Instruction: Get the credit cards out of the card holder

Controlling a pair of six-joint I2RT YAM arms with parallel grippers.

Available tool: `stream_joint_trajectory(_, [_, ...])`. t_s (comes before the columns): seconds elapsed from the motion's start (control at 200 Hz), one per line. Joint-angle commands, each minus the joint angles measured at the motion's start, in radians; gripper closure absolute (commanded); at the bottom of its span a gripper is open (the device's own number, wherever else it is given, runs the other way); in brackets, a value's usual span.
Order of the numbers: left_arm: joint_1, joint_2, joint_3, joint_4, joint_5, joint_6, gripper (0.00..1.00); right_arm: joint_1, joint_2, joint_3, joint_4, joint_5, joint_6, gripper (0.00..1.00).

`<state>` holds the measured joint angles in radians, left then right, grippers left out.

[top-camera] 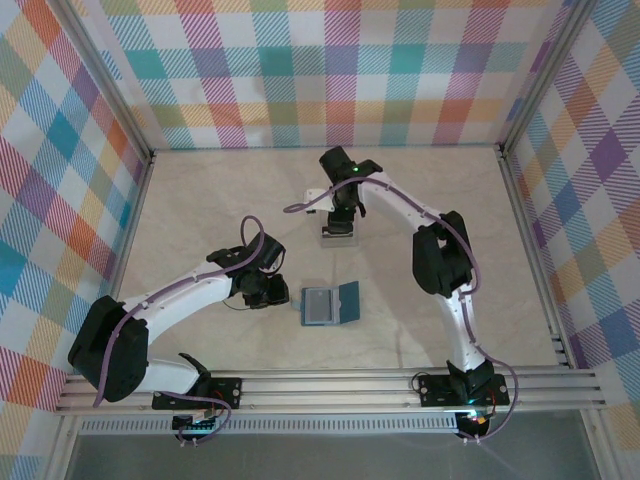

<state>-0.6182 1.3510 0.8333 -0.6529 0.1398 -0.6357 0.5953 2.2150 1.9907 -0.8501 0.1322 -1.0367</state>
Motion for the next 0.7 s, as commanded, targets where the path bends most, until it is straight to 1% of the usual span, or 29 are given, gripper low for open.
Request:
stream_joint_trajectory(0.0, [0.011,0.002,0.022,-0.018,0.004,0.01,0.75,0.003,-0.026,-0.023,0.053,0.024,-0.012,0.36])
stream_joint_trajectory(0.325, [0.012,0.007,0.019,-0.014,0.01,0.009,0.75,0.003,-0.013,-0.081,0.155,0.053,0.013,0.36])
stream_joint_trajectory(0.63, [0.012,0.004,0.019,-0.014,0.01,0.009,0.75,0.002,-0.041,-0.131,0.273,0.084,0.013,0.35])
stream_joint_trajectory(0.695, [0.012,0.004,0.018,-0.014,0.007,0.009,0.75,0.004,-0.041,-0.133,0.275,0.087,0.012,0.35])
